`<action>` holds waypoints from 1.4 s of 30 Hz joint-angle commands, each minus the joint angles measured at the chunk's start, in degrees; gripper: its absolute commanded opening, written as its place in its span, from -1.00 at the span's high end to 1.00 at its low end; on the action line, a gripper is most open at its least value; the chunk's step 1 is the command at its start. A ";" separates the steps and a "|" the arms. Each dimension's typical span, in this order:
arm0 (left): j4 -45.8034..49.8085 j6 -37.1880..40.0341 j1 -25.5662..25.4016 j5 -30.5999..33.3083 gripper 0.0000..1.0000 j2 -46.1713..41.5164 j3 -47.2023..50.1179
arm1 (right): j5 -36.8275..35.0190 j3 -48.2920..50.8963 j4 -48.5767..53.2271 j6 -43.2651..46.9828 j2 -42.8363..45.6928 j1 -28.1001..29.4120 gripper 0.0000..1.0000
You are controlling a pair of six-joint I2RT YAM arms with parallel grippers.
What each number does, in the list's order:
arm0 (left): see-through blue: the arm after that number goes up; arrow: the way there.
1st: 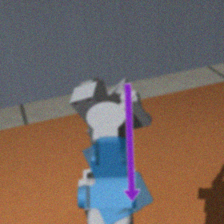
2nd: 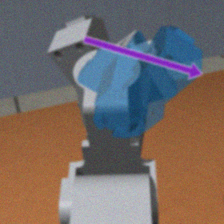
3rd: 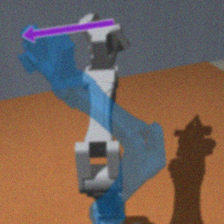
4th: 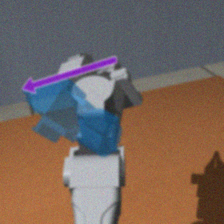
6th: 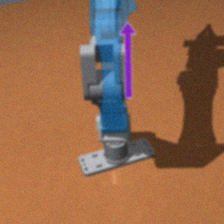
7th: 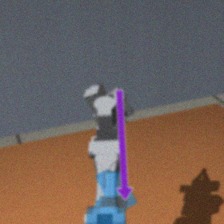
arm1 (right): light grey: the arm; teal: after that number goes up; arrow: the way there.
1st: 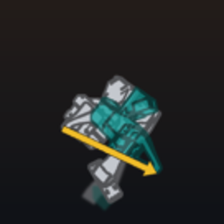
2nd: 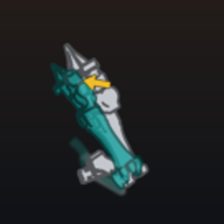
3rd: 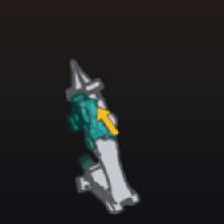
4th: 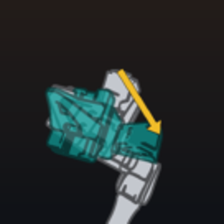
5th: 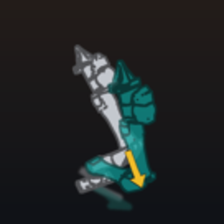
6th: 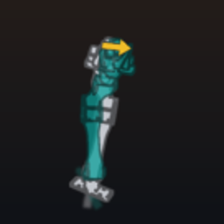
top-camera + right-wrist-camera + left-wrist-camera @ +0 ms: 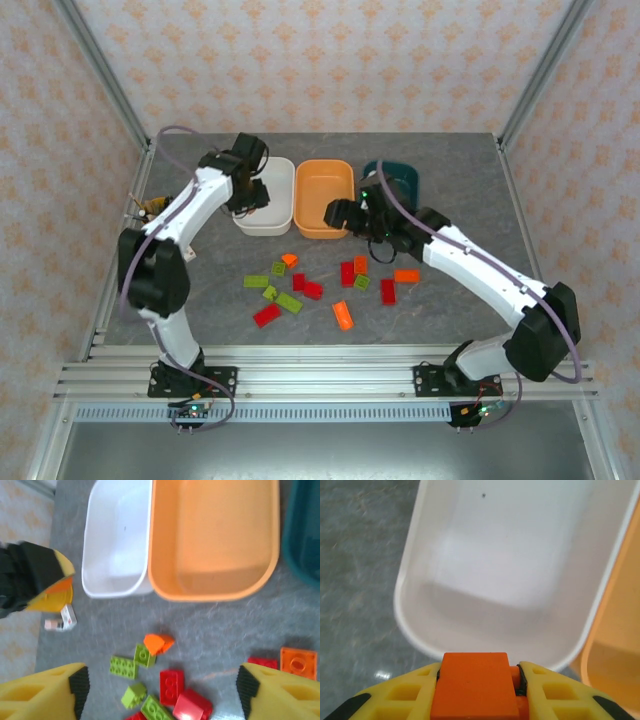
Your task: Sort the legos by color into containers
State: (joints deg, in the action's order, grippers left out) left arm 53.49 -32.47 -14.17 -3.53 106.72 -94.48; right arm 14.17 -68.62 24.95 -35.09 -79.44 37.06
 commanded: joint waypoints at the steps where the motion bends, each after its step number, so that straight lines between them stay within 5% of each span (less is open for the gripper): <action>1: 2.89 2.85 1.57 1.87 0.34 7.98 -7.01 | -0.06 -3.61 -4.46 -4.71 -1.20 -3.19 -0.72; 11: 7.06 4.70 2.82 0.49 0.24 26.09 -23.02 | -2.25 -8.08 8.30 -3.10 -6.27 -5.22 -0.76; 14: 6.54 4.72 2.76 -0.80 0.07 26.87 -23.12 | -3.42 -5.53 9.97 -2.79 -4.69 -5.24 -0.75; 17: 6.79 4.87 2.75 -1.21 -0.31 26.48 -23.09 | -5.62 -3.54 12.43 -2.53 -2.79 -5.33 -0.75; 32: 3.94 2.93 1.70 -2.94 -0.52 5.61 -14.93 | -12.25 6.24 20.13 -9.92 8.07 -10.07 -0.55; 42: 1.61 0.37 -4.28 -4.29 -0.51 -14.92 7.18 | -6.81 5.92 22.17 -5.65 9.58 -9.18 -0.43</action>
State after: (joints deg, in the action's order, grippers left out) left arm 55.09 -29.63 -17.10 -7.11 95.74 -92.73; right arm 5.52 -62.85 44.40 -42.78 -70.83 27.05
